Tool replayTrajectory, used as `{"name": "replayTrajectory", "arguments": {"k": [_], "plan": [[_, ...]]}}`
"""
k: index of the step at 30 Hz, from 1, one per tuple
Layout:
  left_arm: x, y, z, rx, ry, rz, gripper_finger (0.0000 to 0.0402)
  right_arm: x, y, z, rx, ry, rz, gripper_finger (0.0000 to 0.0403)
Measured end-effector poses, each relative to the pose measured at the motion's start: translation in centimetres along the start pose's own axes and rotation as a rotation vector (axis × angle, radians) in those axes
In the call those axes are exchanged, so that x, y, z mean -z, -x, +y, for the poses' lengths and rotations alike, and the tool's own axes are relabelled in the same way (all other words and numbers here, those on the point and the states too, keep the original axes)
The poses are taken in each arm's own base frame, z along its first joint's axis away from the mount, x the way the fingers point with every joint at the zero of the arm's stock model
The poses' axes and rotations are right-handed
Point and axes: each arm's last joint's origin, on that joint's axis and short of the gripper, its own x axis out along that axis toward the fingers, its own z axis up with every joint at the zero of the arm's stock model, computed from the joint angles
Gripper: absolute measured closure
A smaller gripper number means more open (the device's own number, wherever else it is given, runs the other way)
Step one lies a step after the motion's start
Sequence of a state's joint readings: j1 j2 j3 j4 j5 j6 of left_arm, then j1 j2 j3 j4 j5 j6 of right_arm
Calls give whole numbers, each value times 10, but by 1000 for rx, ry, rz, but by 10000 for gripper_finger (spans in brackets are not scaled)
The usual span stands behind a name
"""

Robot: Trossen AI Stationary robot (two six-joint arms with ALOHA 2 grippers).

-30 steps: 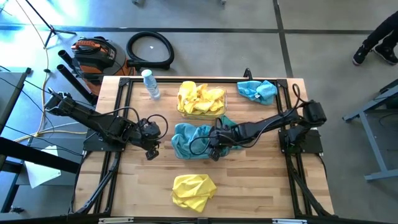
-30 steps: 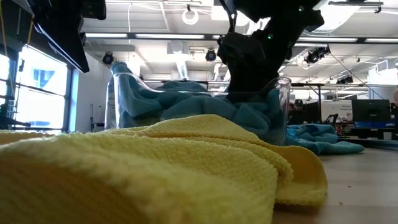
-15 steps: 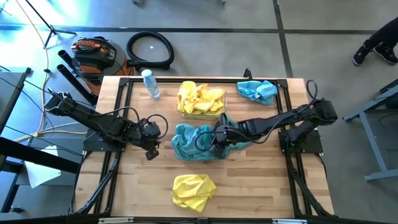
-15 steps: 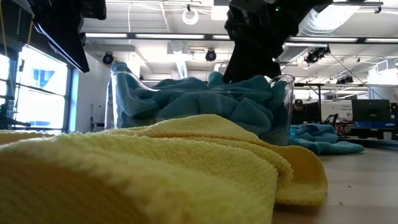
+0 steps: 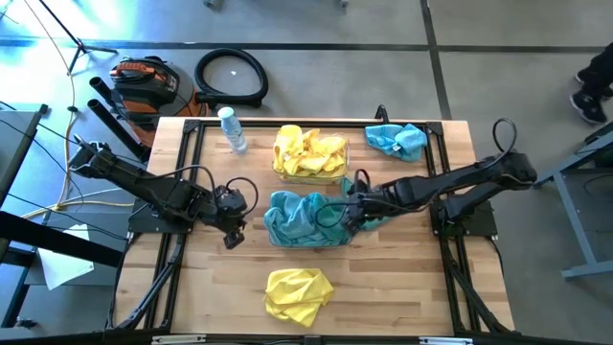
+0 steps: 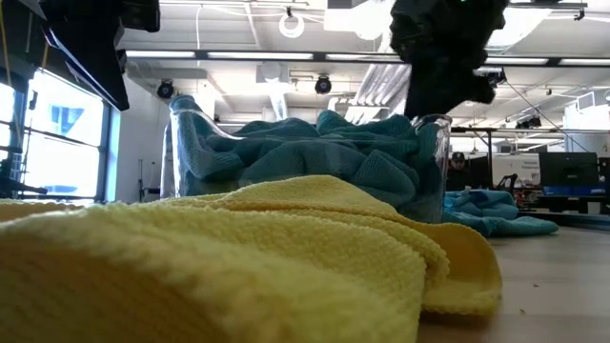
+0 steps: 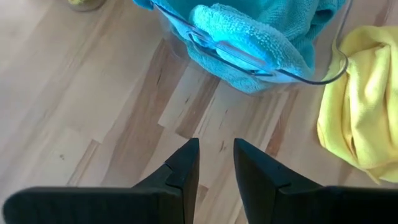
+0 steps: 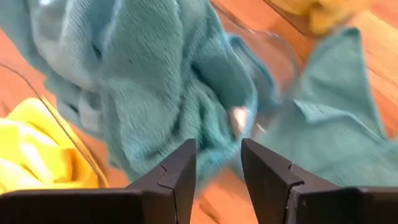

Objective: Sort microfiber towel by color & place in baskets
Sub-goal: Put the blue microfiber cloth into the bottom transparent bin

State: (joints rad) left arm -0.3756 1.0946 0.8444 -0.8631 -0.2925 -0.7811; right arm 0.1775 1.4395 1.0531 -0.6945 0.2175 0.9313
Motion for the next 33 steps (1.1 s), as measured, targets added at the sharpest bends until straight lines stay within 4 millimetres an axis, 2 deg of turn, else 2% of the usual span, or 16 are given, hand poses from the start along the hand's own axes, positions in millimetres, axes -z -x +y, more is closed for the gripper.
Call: {"name": "replayTrajectory", "arguments": {"k": [6,9,16,20,24,30,33], "plan": [[1,0,-1,4,43,1,325,13,20,-16,133,15,6,281],[1,0,-1,5,78,1,327,20,28,-28,141,1,-9,281],[-1,0,-2,22,119,-13,328,44,31,-74,128,-129,-43,281],[-5,0,-5,43,134,-54,328,46,30,-102,188,-270,-139,281],[-8,0,-3,29,166,-89,328,36,34,-119,308,-401,-371,281],[-13,-1,-1,12,221,-122,328,-7,43,-132,411,-214,-502,281],[-15,-2,2,3,233,-127,328,-31,46,-147,430,-219,-492,279]]}}
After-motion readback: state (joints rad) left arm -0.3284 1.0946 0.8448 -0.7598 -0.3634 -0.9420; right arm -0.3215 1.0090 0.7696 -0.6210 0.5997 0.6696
